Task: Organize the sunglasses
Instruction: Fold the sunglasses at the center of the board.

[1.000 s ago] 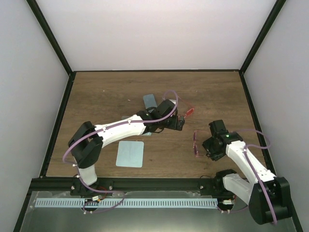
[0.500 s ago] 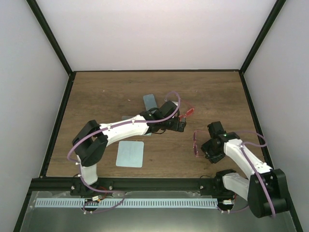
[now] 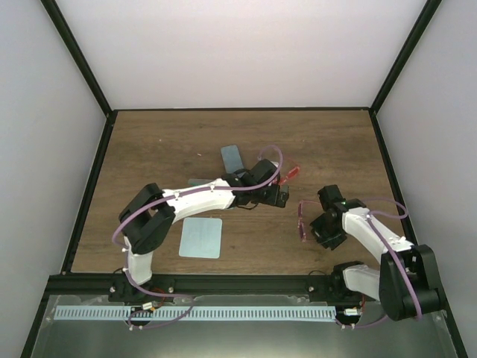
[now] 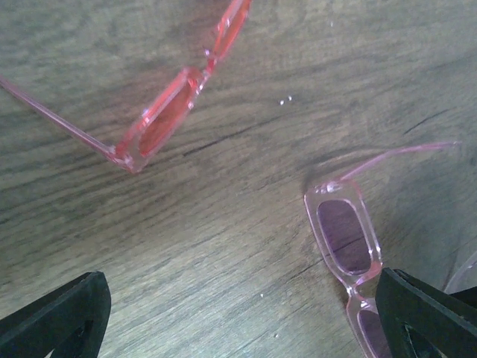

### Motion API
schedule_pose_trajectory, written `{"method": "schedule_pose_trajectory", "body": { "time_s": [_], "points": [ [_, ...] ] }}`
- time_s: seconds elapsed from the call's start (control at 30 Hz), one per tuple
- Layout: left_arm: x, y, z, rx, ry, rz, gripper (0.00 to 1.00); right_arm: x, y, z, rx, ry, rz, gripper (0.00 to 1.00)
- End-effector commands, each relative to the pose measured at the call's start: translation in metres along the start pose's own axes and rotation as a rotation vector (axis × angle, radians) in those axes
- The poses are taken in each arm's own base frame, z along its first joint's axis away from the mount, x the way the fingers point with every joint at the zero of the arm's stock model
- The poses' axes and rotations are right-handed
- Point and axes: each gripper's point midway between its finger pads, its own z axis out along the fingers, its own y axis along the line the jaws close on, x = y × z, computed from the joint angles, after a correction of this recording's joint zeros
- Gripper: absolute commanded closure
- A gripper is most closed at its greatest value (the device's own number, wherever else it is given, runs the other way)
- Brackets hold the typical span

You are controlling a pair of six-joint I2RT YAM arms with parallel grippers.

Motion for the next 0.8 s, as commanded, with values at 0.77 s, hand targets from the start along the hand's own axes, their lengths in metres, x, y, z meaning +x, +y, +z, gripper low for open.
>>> {"method": "schedule_pose_trajectory", "body": {
  "time_s": [0.77],
  "points": [
    [0.069, -0.029, 0.052, 0.051, 0.178, 0.104, 0.06, -0.003, 0.014, -0.004, -0.061, -0.002, -0.025, 0.99]
  ]
}}
